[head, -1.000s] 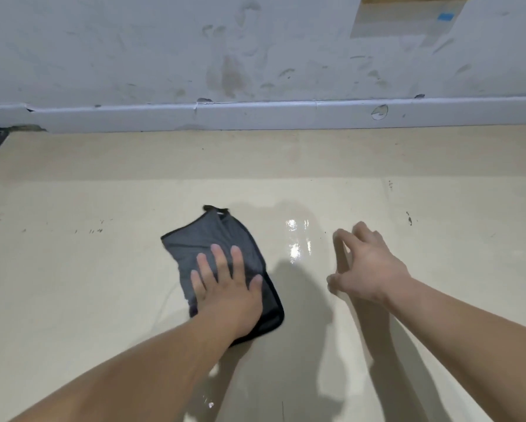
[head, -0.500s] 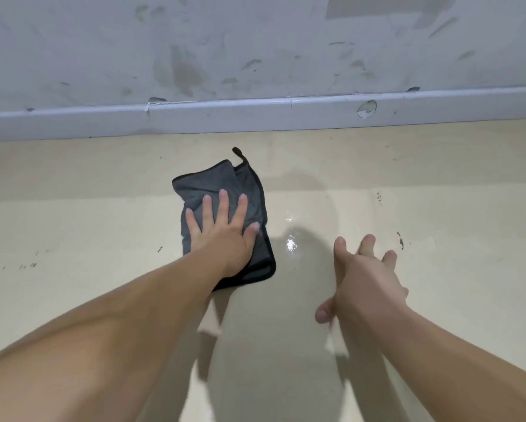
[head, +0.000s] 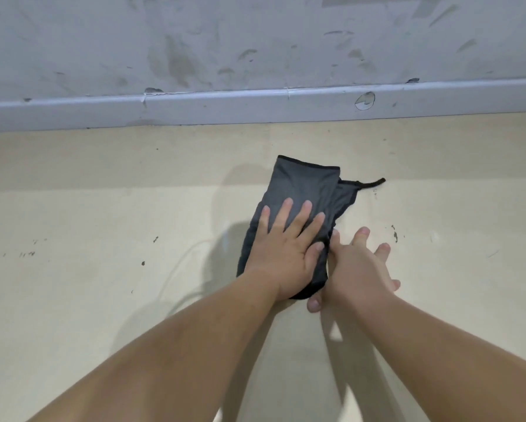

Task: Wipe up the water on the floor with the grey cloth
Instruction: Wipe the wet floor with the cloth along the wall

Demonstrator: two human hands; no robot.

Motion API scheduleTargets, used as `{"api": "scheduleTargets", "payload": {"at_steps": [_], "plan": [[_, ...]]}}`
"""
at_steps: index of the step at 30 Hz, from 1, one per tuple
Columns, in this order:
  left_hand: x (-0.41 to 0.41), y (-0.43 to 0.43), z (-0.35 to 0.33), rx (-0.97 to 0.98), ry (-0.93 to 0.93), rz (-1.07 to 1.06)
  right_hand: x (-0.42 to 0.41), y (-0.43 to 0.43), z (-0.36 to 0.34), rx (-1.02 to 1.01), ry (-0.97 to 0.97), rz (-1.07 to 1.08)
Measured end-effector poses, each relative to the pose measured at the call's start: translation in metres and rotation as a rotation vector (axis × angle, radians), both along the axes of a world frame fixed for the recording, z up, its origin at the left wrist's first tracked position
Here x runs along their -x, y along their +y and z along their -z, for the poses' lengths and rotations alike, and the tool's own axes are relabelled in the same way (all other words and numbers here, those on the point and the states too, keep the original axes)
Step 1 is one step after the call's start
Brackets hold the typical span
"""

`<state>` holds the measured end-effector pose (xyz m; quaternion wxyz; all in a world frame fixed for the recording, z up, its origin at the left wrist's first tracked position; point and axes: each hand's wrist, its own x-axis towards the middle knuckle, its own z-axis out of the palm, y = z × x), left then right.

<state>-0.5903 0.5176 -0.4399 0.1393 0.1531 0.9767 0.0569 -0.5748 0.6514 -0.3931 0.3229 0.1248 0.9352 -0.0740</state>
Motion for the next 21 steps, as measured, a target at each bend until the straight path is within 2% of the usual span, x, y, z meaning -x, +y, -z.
{"api": "scheduleTargets", "payload": {"at_steps": [5, 9, 11, 14, 18, 21], "plan": [[-0.082, -0.020, -0.001, -0.001, -0.016, -0.157, -0.001, -0.003, -0.003, 0.010, -0.015, 0.012], [-0.165, -0.040, 0.007, -0.002, -0.035, -0.452, -0.012, -0.006, -0.009, 0.032, 0.047, 0.025], [-0.206, -0.046, 0.003, 0.019, -0.032, -0.686, -0.030, -0.004, -0.014, 0.002, 0.125, -0.066], [-0.226, -0.050, 0.000, 0.035, -0.086, -0.849, -0.068, -0.006, -0.012, 0.005, 0.304, -0.267], [-0.212, -0.031, -0.006, 0.060, -0.114, -0.910, -0.121, 0.013, 0.000, 0.224, 0.479, -0.307], [-0.201, 0.005, -0.011, 0.005, -0.181, -0.728, -0.137, 0.039, -0.004, 0.263, 0.474, -0.311]]}}
